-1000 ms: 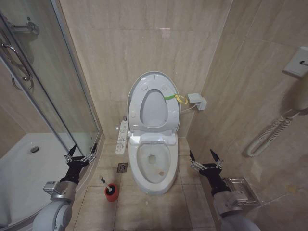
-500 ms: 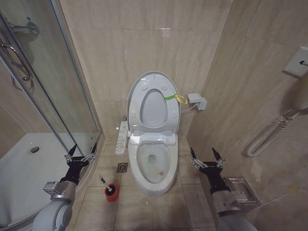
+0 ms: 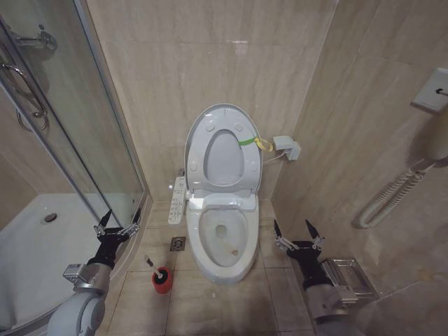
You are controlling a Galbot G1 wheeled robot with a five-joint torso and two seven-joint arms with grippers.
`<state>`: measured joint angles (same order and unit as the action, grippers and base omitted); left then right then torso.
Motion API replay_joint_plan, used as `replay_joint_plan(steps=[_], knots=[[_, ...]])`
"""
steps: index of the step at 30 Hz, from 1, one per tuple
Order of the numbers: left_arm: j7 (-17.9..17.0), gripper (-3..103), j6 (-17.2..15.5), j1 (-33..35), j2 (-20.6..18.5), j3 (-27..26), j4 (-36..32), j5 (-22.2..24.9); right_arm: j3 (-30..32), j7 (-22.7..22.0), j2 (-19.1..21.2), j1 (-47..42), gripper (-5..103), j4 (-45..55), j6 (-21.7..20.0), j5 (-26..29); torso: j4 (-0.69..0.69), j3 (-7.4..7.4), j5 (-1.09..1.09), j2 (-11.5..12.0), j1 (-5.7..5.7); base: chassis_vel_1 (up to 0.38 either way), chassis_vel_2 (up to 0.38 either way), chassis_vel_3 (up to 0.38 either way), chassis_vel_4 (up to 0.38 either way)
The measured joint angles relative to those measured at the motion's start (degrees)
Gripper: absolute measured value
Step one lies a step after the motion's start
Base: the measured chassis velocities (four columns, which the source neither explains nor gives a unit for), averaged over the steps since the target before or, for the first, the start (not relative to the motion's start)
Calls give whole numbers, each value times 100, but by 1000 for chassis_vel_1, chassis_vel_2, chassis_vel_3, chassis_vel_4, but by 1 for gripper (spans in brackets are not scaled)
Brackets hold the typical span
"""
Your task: Open the toilet lid, clean the toilet bowl with a toilet brush, close the toilet lid, and flush.
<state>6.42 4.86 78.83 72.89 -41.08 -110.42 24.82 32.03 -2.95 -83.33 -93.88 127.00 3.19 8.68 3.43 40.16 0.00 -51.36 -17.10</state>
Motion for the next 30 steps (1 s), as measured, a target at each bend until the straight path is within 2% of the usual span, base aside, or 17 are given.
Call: replay_joint_plan(steps=[30], knots=[[0, 100, 0, 0, 0, 0, 1, 0, 73, -13, 33, -201, 100, 358, -127, 76, 0, 0, 0, 0, 0, 0, 0, 0, 0]])
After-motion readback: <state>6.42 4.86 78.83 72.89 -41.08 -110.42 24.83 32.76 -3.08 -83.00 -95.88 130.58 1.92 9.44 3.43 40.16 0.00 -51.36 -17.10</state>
